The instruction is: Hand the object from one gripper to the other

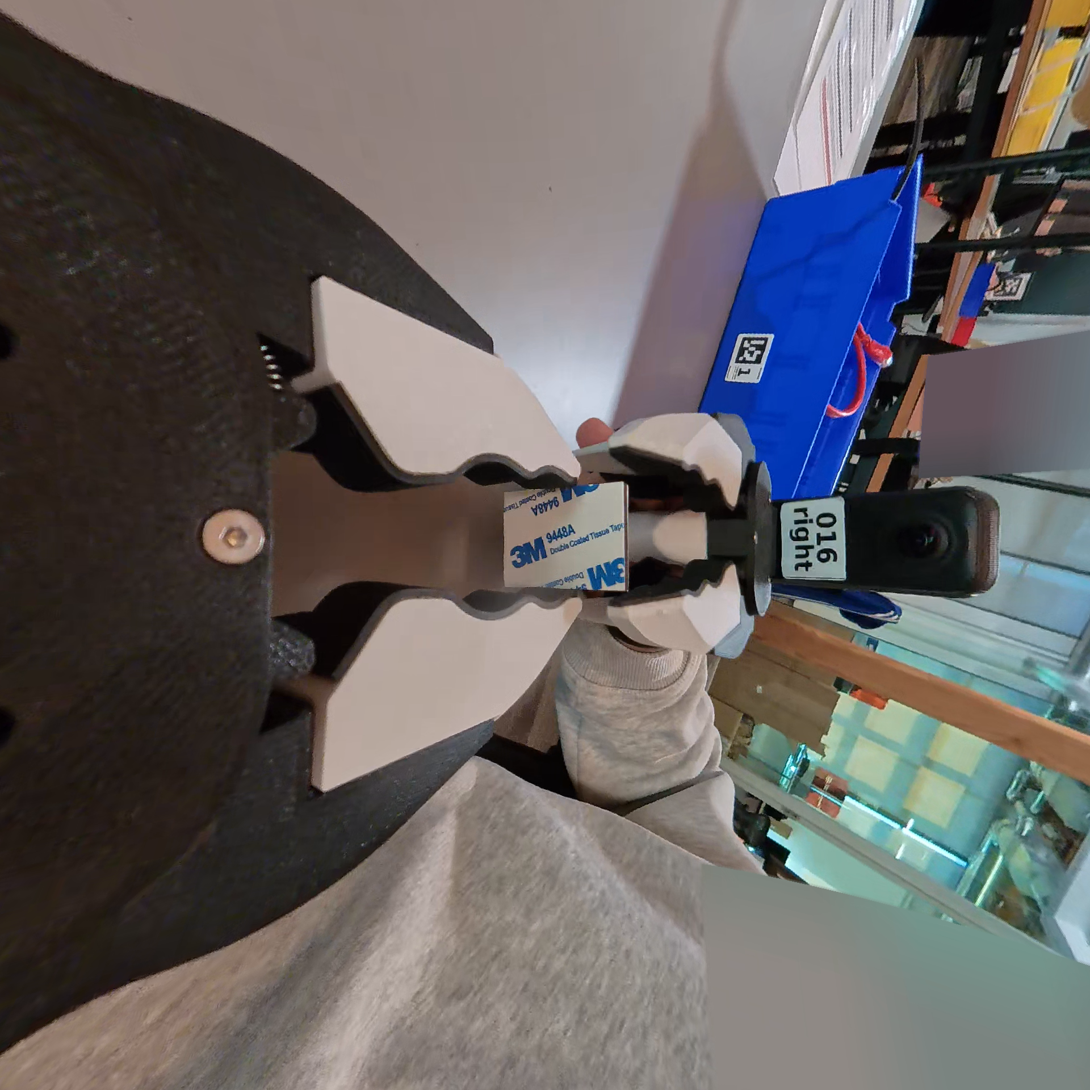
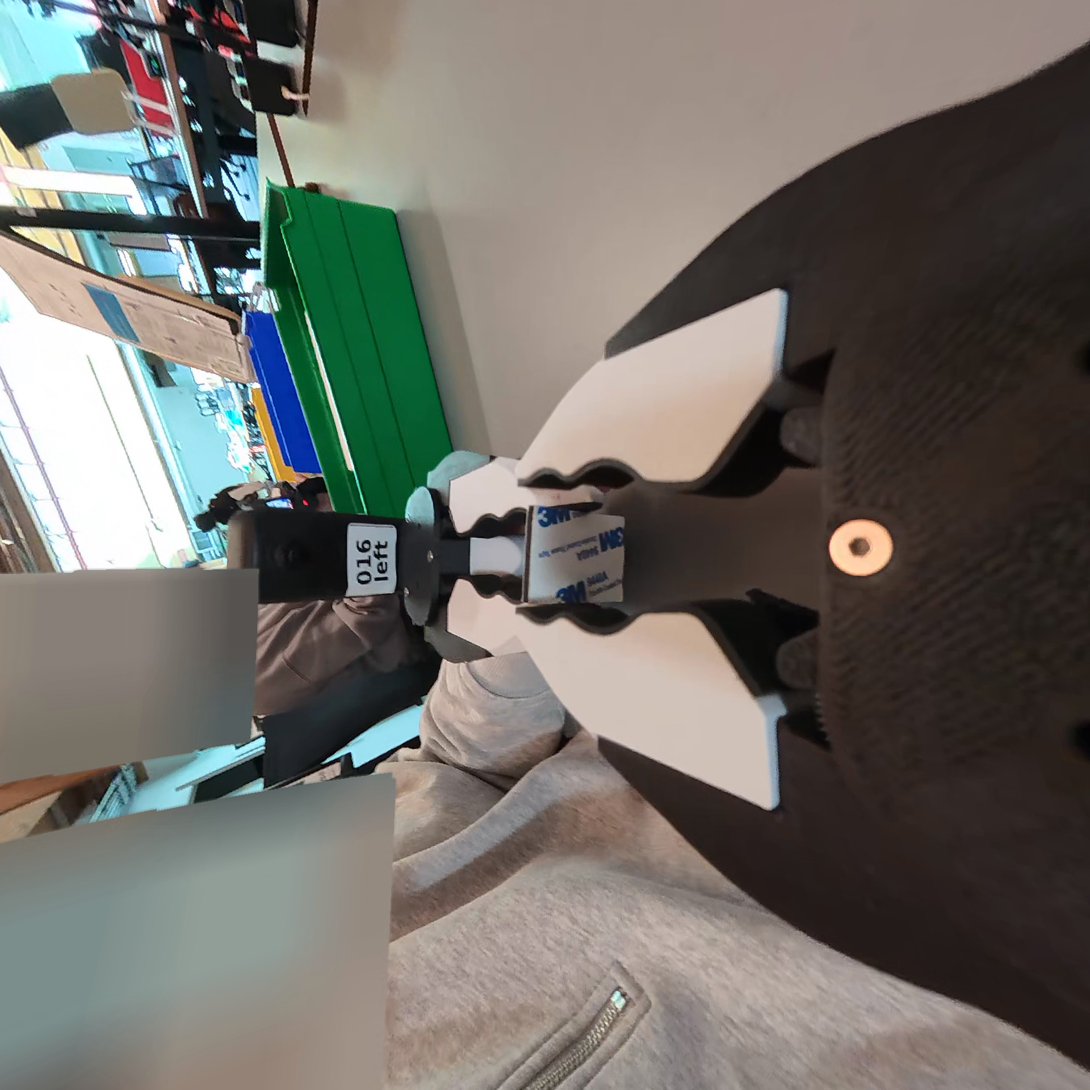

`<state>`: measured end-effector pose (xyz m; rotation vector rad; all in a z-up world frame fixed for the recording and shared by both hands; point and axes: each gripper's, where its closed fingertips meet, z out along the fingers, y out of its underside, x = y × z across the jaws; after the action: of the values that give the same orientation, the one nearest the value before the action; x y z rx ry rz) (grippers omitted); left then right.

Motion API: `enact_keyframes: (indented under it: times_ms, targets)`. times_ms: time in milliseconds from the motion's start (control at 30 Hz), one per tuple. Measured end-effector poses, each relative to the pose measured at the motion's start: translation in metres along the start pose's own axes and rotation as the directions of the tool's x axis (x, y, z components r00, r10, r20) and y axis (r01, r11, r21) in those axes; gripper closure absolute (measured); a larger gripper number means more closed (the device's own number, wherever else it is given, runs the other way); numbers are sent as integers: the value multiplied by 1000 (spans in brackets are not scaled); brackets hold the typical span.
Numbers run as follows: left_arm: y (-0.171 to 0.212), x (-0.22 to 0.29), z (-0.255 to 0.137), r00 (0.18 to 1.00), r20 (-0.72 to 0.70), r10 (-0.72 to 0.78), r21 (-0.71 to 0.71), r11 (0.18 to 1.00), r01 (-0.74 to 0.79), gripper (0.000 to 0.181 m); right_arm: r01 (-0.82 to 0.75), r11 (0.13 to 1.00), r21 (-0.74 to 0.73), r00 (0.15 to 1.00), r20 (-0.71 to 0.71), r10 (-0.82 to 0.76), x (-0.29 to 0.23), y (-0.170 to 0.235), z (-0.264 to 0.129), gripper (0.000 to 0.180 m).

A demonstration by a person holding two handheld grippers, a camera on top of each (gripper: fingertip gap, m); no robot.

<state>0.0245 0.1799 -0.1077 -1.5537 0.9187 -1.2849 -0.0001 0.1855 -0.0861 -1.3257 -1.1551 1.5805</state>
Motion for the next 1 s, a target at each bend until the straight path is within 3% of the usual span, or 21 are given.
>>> enact_keyframes:
  times_ms: [333,433,533,800,900,1000]
  targets:
    - [-4,0,-2,1000,0,-8,33,999,8,149,45,998,-37,999,-5,-45,-3,3,2,147]
    - [-4,-4,-2,1000,19,-19,42,999,18,129,33,999,4,999,-10,-33,-1,-5,-1,147]
    - [-4,0,-1,999,-24,-49,58,997,50,125,-15,998,67,1000,14,14,0,-15,-9,147]
    - [-15,21,-6,905,-311,-289,89,940,330,131,-111,990,91,970,226,88,-27,-20,-10,148]
    - [-22,39,-12,823,-463,-328,58,916,398,150,-82,994,69,959,277,60,-39,-16,-6,147]
    - [-20,49,-13,739,-551,-387,-3,887,462,155,-109,993,53,934,346,84,-51,-14,-4,147]
